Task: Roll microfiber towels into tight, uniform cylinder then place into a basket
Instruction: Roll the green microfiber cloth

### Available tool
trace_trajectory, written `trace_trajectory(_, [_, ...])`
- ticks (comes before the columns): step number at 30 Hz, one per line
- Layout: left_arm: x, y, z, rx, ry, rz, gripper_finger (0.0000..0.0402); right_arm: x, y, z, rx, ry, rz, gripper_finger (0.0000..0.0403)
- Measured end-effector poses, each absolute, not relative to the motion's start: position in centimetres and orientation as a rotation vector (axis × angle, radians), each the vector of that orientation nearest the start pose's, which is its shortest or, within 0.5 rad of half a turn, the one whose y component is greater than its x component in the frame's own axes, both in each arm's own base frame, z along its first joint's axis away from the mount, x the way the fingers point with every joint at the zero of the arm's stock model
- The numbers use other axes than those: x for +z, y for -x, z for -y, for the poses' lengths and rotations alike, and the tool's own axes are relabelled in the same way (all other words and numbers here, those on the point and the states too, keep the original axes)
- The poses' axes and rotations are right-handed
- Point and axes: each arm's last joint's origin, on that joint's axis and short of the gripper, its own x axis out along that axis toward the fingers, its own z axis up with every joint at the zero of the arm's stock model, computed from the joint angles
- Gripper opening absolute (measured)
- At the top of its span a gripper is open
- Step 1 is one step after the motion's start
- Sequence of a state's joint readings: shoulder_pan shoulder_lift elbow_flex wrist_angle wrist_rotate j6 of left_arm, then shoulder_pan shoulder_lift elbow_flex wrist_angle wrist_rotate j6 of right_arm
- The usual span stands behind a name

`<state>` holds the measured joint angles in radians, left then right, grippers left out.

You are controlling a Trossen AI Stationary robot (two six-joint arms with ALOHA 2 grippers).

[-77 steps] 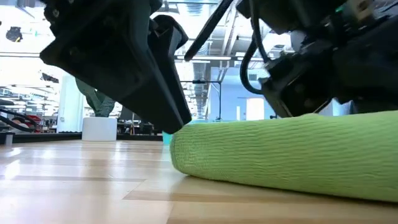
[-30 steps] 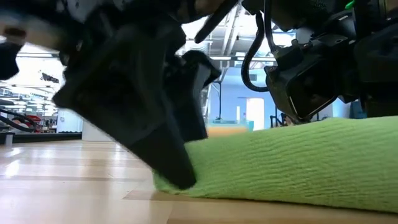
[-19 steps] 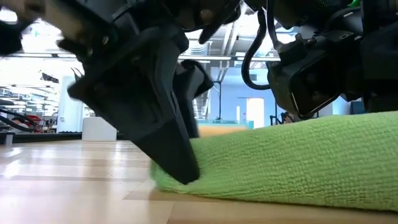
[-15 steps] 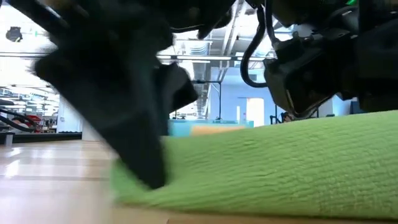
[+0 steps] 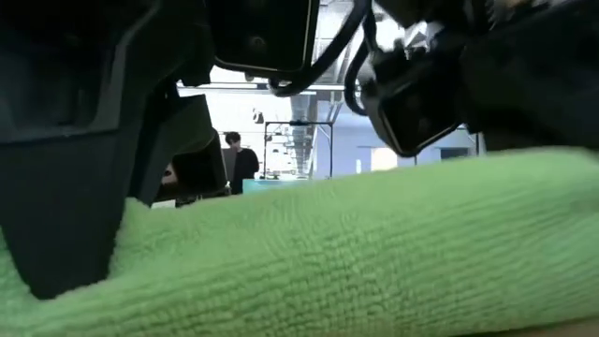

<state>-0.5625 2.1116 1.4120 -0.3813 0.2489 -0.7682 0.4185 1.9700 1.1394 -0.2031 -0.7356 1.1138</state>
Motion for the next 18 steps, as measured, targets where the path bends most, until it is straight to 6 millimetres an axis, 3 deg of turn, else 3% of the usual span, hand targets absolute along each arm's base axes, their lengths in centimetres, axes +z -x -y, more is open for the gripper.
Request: trace_trajectory(18, [13.7,-35.9,23.7,-0.312,0.499,-1.274,0.0013,12.8,-35.1,-12.5,0.196,-1.192,-1.551,0.0043])
